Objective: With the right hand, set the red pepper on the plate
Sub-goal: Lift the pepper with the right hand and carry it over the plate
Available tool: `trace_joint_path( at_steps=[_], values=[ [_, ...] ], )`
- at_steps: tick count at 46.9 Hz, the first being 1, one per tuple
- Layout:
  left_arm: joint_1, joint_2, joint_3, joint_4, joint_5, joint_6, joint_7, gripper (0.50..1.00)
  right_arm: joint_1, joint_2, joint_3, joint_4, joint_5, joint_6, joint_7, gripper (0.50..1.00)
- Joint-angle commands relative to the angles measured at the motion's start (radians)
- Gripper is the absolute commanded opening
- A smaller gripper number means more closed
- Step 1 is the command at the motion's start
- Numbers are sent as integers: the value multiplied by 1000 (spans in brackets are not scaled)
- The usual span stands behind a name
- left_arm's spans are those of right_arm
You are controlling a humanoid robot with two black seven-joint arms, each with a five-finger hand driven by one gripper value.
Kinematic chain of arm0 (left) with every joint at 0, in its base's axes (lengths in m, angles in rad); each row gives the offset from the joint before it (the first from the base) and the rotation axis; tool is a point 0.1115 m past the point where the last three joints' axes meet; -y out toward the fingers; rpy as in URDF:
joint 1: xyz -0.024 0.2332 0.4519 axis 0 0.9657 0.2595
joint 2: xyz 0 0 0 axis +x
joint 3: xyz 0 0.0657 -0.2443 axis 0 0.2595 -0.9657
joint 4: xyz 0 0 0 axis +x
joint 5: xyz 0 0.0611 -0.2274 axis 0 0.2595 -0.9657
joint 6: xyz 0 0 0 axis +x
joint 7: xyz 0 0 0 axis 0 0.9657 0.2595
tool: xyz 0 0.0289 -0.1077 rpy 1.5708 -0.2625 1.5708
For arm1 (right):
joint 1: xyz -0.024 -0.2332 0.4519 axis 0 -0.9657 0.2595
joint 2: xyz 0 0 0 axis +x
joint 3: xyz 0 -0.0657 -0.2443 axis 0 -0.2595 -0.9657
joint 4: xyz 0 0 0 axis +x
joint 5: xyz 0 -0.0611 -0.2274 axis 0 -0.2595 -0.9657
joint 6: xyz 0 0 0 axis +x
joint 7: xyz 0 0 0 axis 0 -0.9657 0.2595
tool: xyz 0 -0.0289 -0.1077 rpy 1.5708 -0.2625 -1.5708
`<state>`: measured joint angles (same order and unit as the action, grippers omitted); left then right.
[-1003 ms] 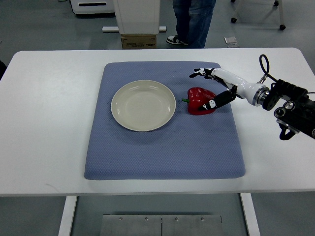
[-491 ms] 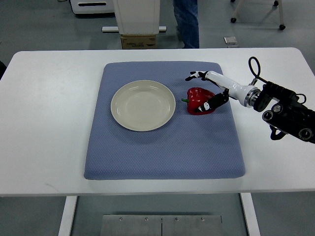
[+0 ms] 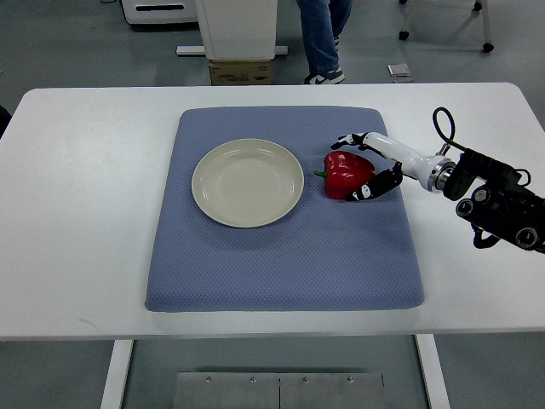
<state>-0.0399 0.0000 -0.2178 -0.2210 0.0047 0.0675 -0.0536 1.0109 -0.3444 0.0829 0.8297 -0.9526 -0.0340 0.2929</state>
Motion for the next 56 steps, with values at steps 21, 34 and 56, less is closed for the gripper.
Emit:
trace_joint_path(
  at_steps=[21, 34, 56],
  values=[
    [0, 0, 0, 0, 0, 0, 0, 1000, 9, -1, -11, -1, 2, -1, -3, 500],
    [0, 0, 0, 0, 0, 0, 0, 1000, 66, 8, -6, 3, 3, 0, -35, 500],
    [0, 0, 0, 0, 1, 0, 0, 1000, 158, 188, -12, -15, 5, 0, -112, 500]
  ],
)
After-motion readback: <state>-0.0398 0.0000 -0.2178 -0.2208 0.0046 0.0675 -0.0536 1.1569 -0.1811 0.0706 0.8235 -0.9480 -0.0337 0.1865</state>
